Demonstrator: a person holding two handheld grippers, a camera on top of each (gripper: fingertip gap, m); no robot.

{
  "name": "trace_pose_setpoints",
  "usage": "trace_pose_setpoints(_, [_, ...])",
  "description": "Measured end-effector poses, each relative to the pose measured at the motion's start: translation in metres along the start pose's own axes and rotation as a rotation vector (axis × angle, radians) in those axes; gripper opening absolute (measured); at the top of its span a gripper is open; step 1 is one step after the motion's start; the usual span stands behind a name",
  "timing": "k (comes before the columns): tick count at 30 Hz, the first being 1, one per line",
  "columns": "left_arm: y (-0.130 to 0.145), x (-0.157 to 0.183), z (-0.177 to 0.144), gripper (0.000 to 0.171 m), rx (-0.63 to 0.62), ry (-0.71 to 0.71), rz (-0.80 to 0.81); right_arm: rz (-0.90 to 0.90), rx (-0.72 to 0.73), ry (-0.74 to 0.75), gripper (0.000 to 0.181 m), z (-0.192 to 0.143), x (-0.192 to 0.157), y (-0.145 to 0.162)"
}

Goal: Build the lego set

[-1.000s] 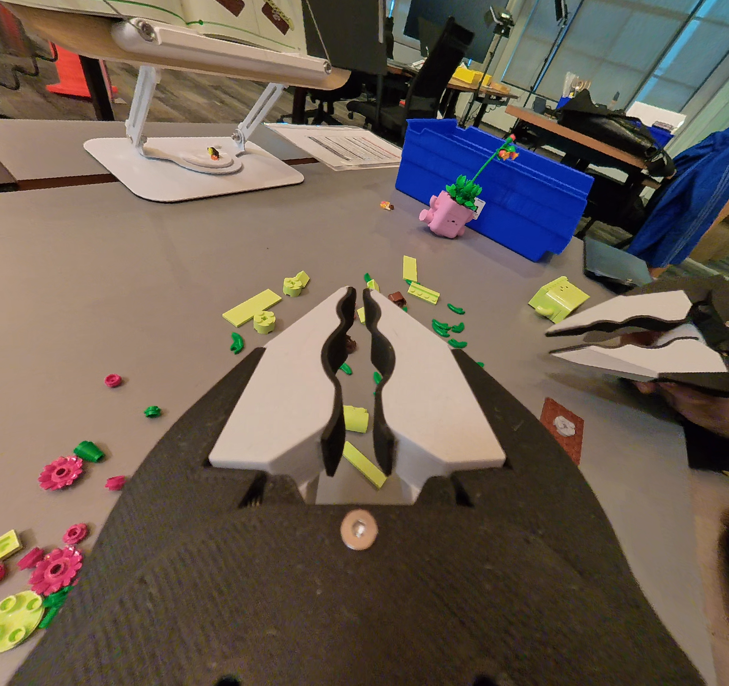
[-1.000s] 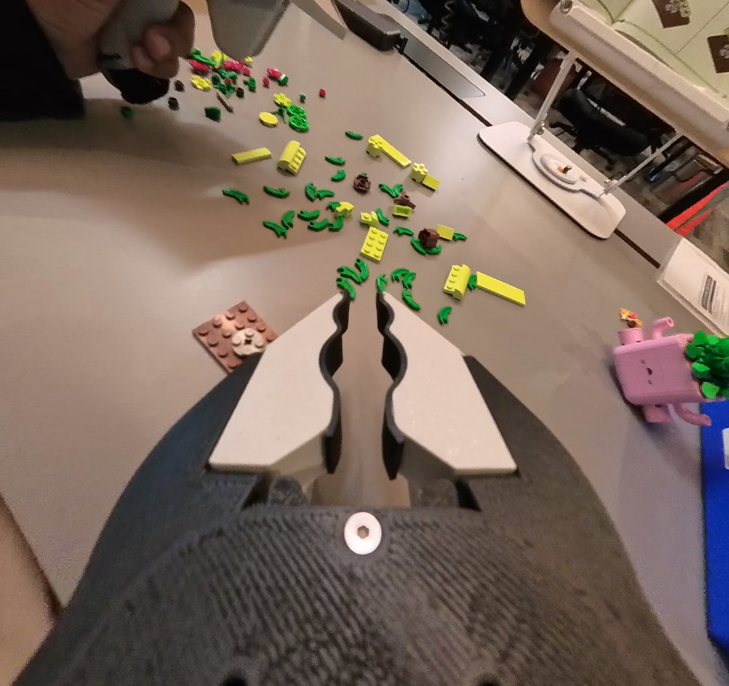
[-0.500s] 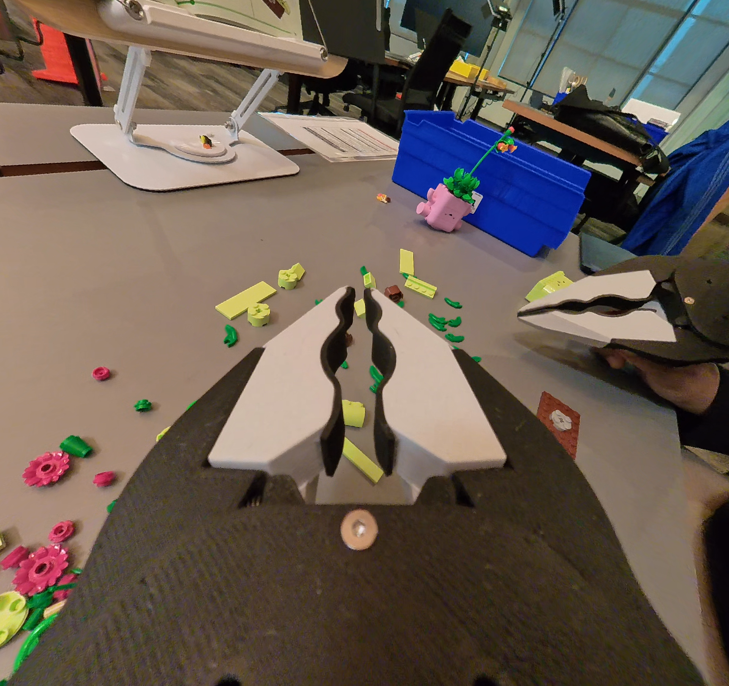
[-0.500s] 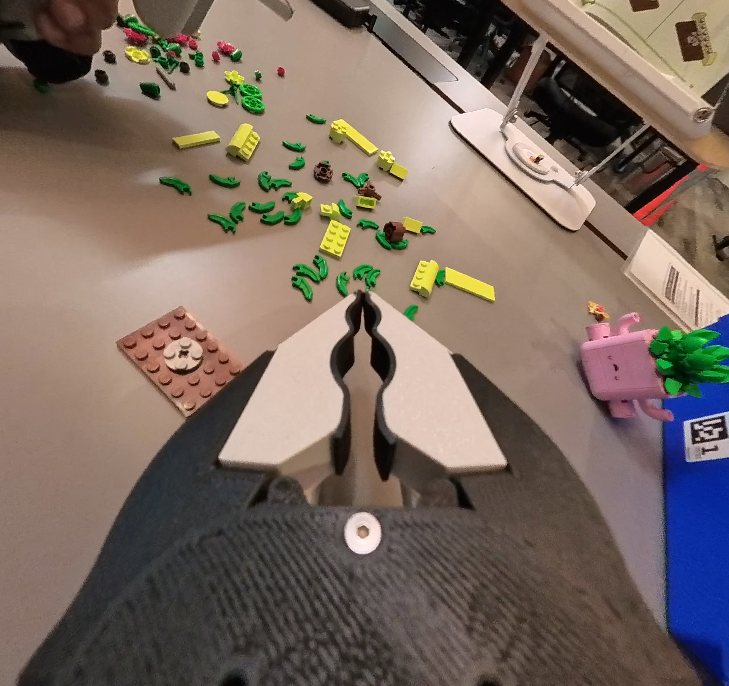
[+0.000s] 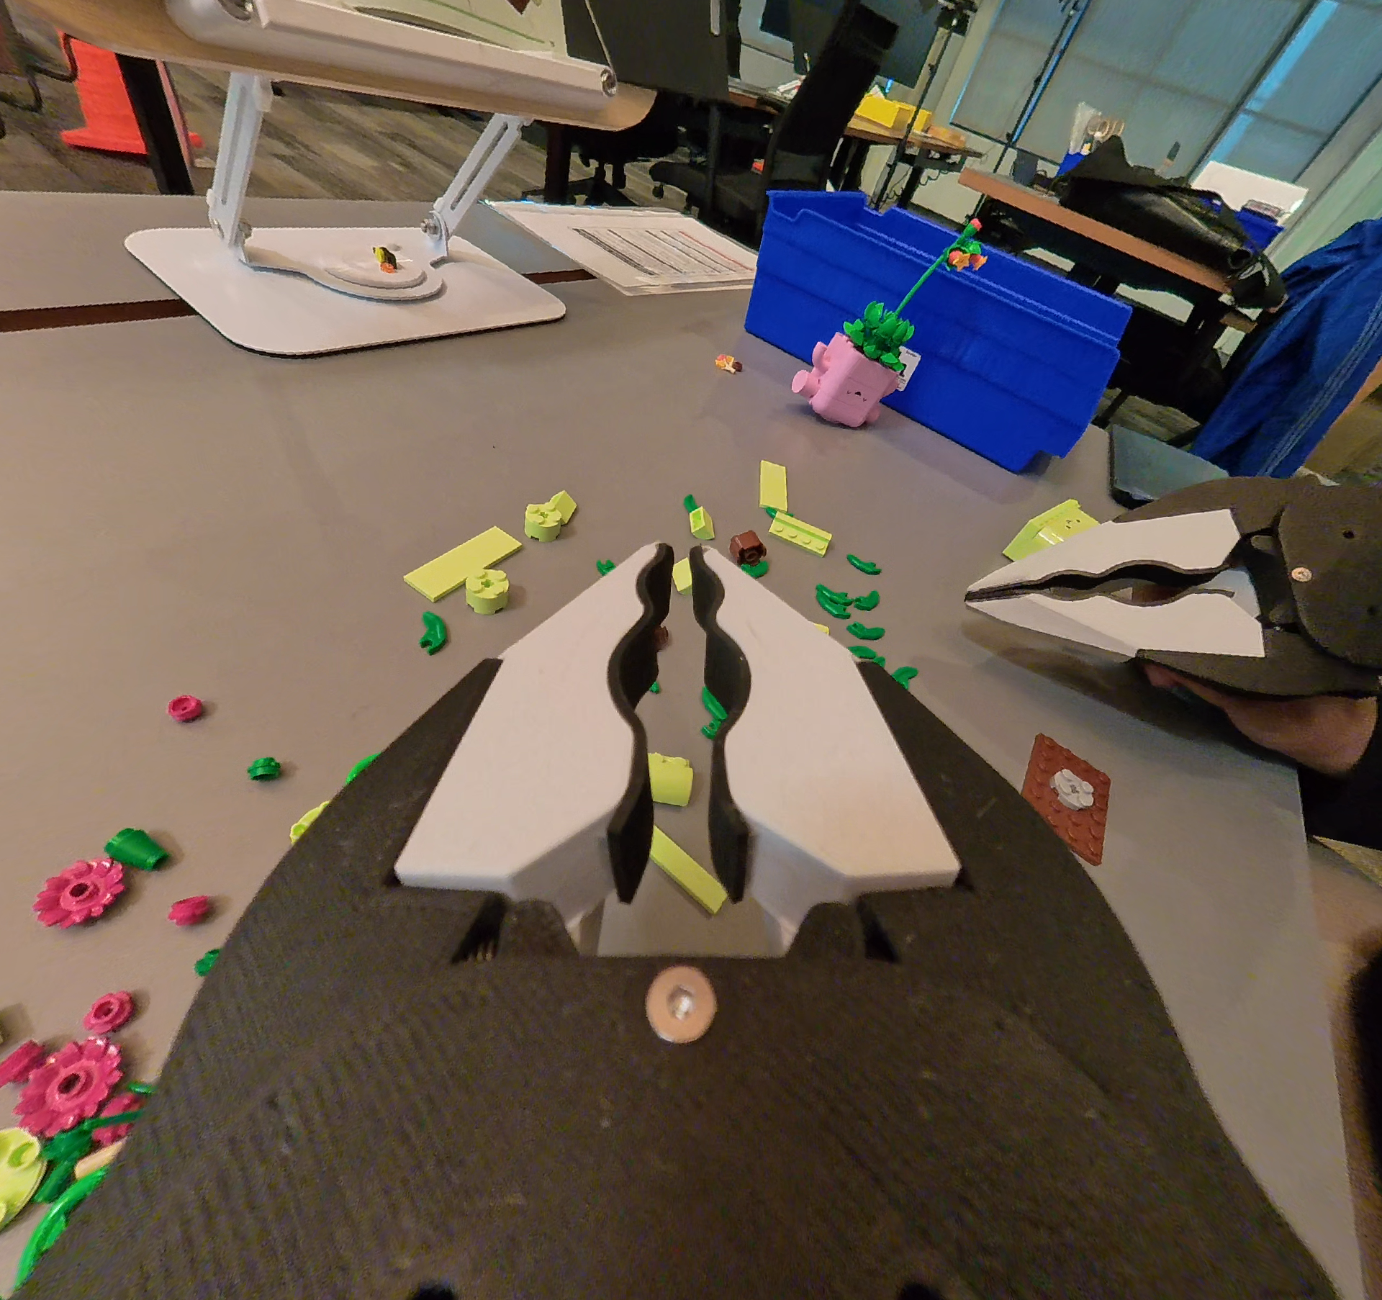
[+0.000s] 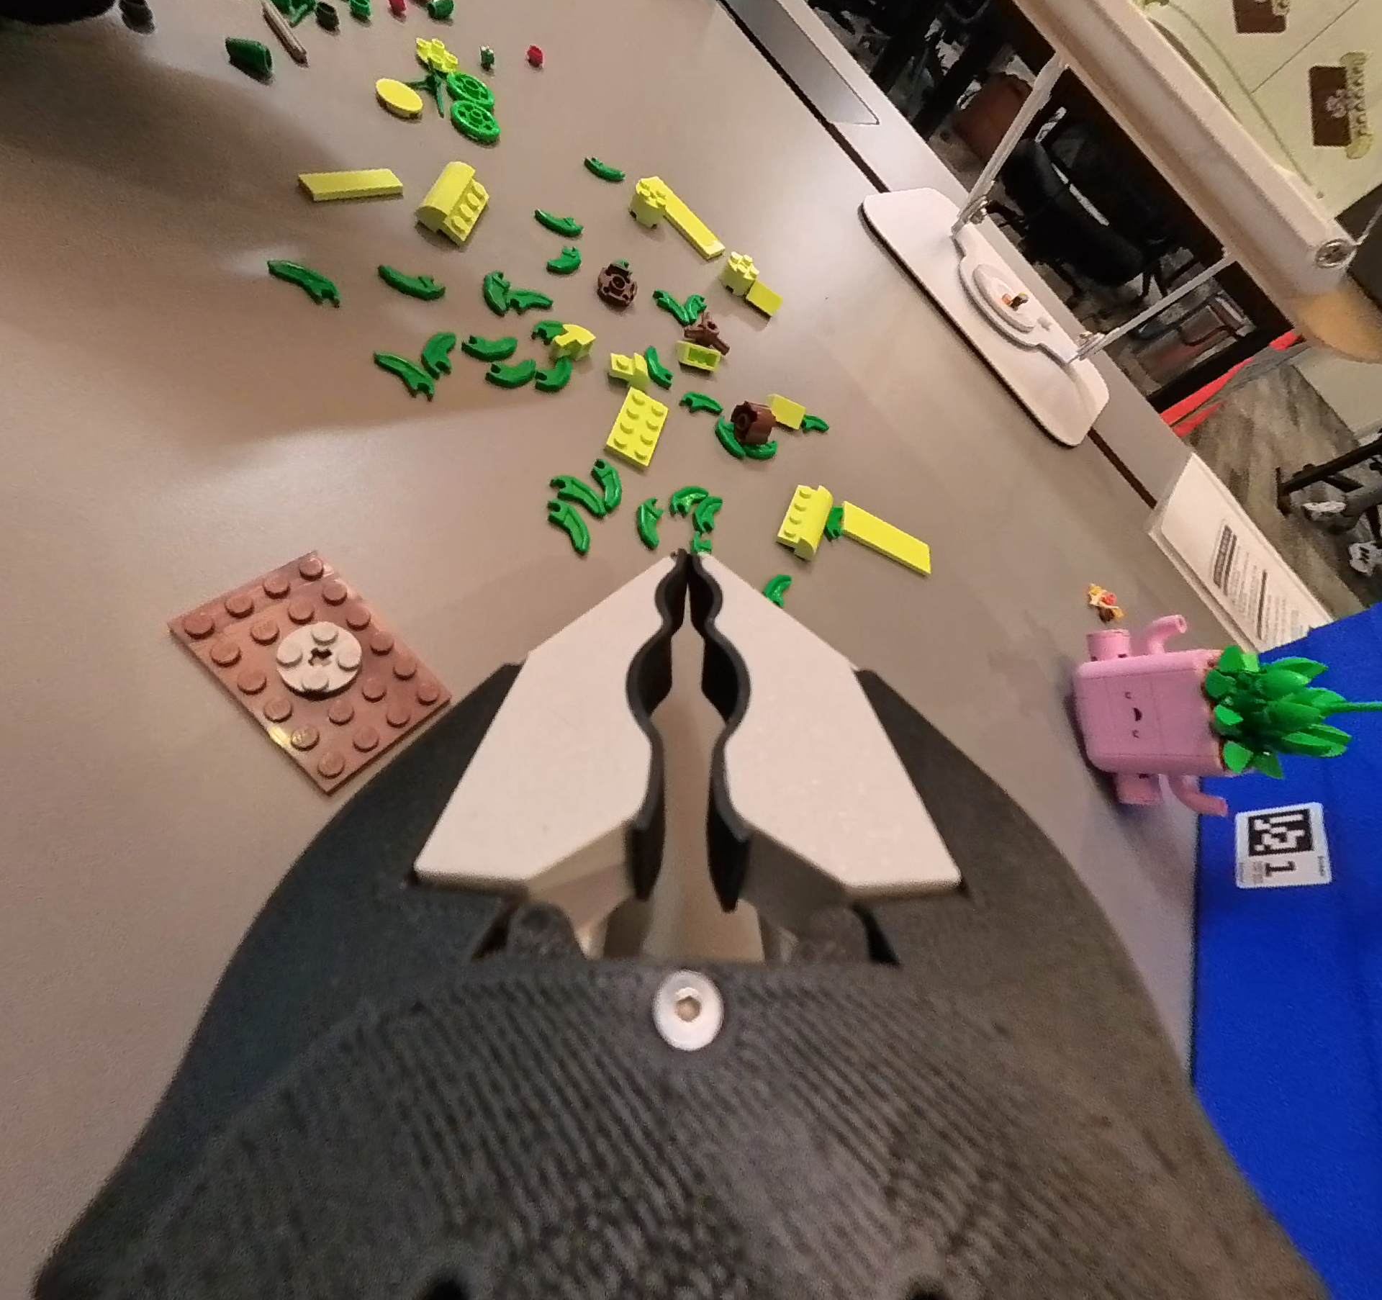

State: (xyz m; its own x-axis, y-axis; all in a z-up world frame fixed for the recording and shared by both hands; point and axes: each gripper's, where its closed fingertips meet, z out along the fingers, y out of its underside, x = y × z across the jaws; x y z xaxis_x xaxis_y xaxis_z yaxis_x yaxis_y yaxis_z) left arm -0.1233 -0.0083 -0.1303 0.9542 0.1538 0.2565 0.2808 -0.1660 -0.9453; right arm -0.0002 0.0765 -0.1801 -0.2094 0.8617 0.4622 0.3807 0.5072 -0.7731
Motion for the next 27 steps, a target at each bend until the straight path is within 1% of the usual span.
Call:
trace_pose_setpoints(6, [-0.002, 0.003, -0.001, 0.003, 0.010, 0.011, 0.011, 0.010, 0.004, 0.001, 0.000, 0.000, 0.001, 0.000])
trace_pose_setpoints(10, [0.004, 0.015, 0.006, 0.004, -0.034, 0.033, 0.076, 0.026, 0.019, 0.004, 0.000, -0.002, 0.003, -0.002])
trace_pose_setpoints(12, [0.012, 0.022, 0.011, 0.004, -0.082, 0.045, 0.135, 0.033, 0.020, 0.003, 0.000, -0.002, 0.004, -0.002])
trace_pose_setpoints(15, [0.025, 0.035, 0.018, 0.004, -0.166, 0.035, 0.289, 0.029, 0.017, 0.003, 0.000, -0.001, 0.003, -0.002])
trace_pose_setpoints(16, [0.029, 0.039, 0.021, 0.004, -0.194, 0.017, 0.342, 0.021, 0.024, 0.007, 0.000, -0.002, 0.003, -0.003])
trace_pose_setpoints(17, [0.029, 0.037, 0.024, 0.002, -0.212, -0.053, 0.380, 0.013, 0.041, 0.016, 0.000, -0.003, 0.004, -0.005])
trace_pose_setpoints(18, [0.027, 0.036, 0.027, 0.000, -0.207, -0.124, 0.406, 0.006, 0.063, 0.028, 0.000, -0.005, 0.005, -0.008])
trace_pose_setpoints(19, [0.024, 0.045, 0.032, 0.000, -0.192, -0.133, 0.426, 0.005, 0.081, 0.038, 0.000, -0.007, 0.007, -0.010])
trace_pose_setpoints(23, [0.026, 0.082, 0.046, 0.000, -0.168, -0.089, 0.454, 0.035, 0.094, 0.043, 0.000, -0.008, 0.011, -0.011])
trace_pose_setpoints(25, [0.029, 0.089, 0.048, 0.000, -0.175, -0.076, 0.478, 0.035, 0.087, 0.041, 0.000, -0.007, 0.011, -0.010])
trace_pose_setpoints(27, [0.031, 0.088, 0.049, 0.000, -0.184, -0.078, 0.487, 0.025, 0.073, 0.038, 0.000, -0.005, 0.009, -0.009])
